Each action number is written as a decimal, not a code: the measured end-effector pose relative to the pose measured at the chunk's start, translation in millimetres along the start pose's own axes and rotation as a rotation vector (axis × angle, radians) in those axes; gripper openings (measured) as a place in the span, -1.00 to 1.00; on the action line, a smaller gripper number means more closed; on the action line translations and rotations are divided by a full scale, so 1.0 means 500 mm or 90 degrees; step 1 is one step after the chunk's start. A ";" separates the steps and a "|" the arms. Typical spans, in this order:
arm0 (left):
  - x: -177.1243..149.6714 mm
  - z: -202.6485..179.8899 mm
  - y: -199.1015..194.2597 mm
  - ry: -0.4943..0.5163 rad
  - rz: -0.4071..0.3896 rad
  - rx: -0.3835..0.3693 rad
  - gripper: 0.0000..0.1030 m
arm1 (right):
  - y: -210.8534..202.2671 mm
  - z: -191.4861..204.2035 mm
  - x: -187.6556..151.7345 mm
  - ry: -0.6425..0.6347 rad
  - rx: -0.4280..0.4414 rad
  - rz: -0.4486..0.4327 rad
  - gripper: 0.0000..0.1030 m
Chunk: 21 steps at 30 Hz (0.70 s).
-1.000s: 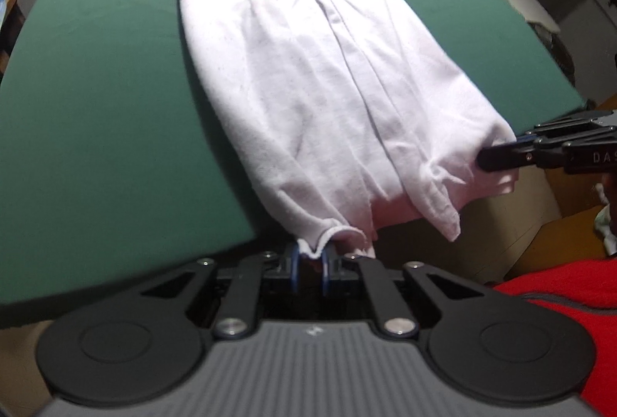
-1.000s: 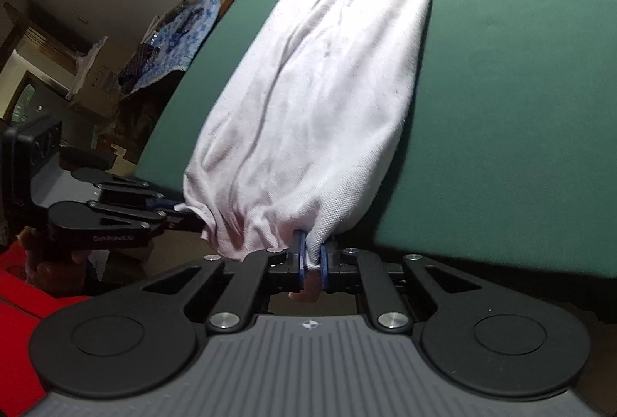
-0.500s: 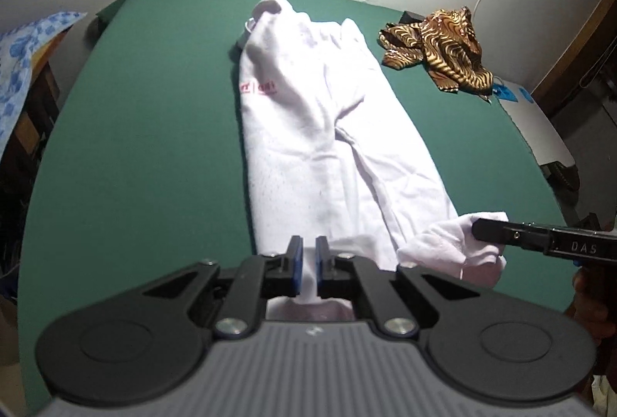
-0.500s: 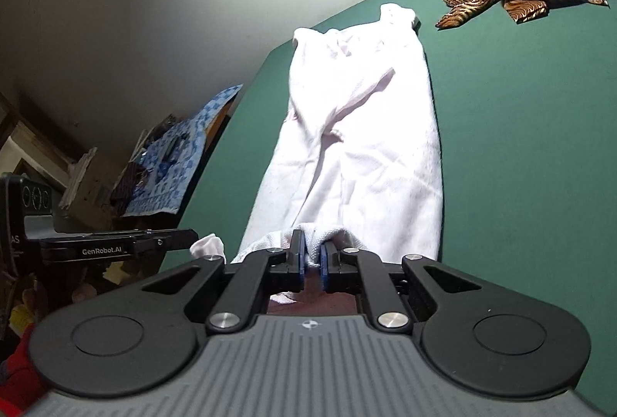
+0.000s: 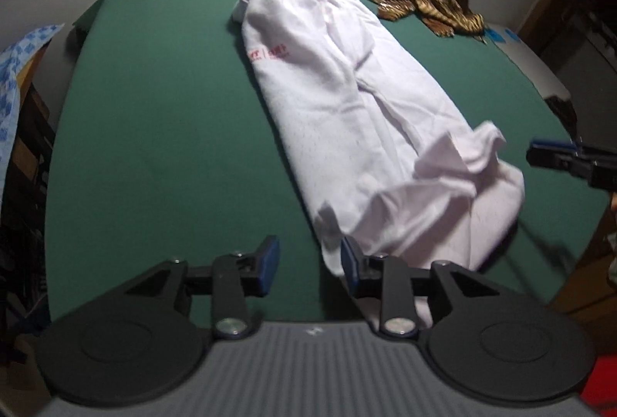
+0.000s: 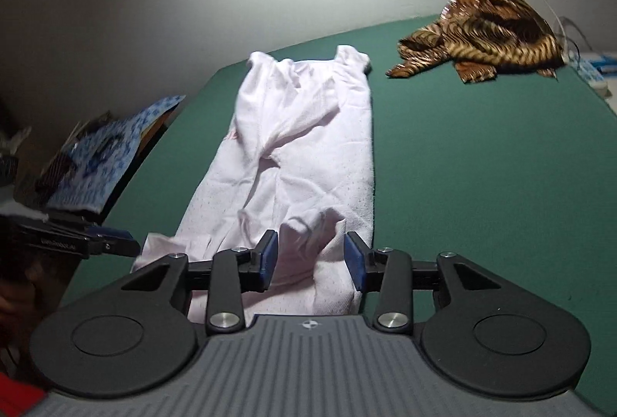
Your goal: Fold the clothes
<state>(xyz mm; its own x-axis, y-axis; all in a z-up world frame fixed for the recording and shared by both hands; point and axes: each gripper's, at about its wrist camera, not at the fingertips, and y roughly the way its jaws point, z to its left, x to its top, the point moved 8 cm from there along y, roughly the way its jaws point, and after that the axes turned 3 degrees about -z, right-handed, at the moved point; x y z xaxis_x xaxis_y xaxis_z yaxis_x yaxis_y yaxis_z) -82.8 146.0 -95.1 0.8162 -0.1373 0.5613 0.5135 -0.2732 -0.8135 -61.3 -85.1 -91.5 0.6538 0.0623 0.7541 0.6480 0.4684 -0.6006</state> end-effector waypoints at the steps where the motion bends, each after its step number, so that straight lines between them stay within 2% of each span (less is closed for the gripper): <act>1: -0.012 -0.014 -0.002 0.014 0.010 -0.005 -0.38 | 0.006 0.020 -0.007 -0.038 0.015 0.015 -0.18; 3: -0.023 -0.041 0.012 0.023 0.027 -0.015 -0.37 | 0.033 0.052 -0.021 -0.095 0.038 0.048 -0.19; 6: -0.001 -0.067 0.058 0.008 0.032 -0.013 -0.43 | 0.079 0.057 -0.023 -0.132 0.024 0.063 -0.21; 7: 0.015 -0.072 0.072 0.006 0.020 0.003 -0.54 | 0.094 0.053 -0.020 -0.140 0.015 0.065 -0.31; 8: 0.031 -0.076 0.087 0.005 0.011 0.019 -0.88 | 0.106 0.047 -0.016 -0.143 0.013 0.068 -0.40; 9: 0.046 -0.076 0.102 0.005 0.010 0.030 -1.00 | 0.119 0.036 -0.009 -0.139 0.012 0.075 -0.79; 10: 0.067 -0.073 0.119 0.002 0.011 0.038 -1.00 | 0.131 0.022 0.000 -0.125 0.009 0.077 -0.97; 14: 0.160 -0.040 0.140 -0.009 -0.022 0.098 -0.97 | 0.170 -0.041 0.060 -0.021 -0.001 0.044 -0.97; 15: 0.176 -0.031 0.145 -0.008 -0.028 0.118 -0.81 | 0.181 -0.052 0.070 -0.003 0.000 0.038 -0.97; 18: 0.180 -0.004 0.184 -0.008 0.000 0.154 -0.73 | 0.213 -0.075 0.063 -0.019 -0.025 0.055 -0.95; 21: 0.142 0.013 0.174 -0.017 0.015 0.159 -0.64 | 0.182 -0.085 0.066 -0.004 0.003 0.039 -0.84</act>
<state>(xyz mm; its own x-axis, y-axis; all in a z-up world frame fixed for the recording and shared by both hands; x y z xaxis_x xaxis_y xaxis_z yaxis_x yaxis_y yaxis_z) 21.6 118.6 -126.8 0.8337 -0.1154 0.5401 0.5410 -0.0256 -0.8406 35.7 -77.8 -132.7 0.6900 0.0973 0.7172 0.6041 0.4683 -0.6448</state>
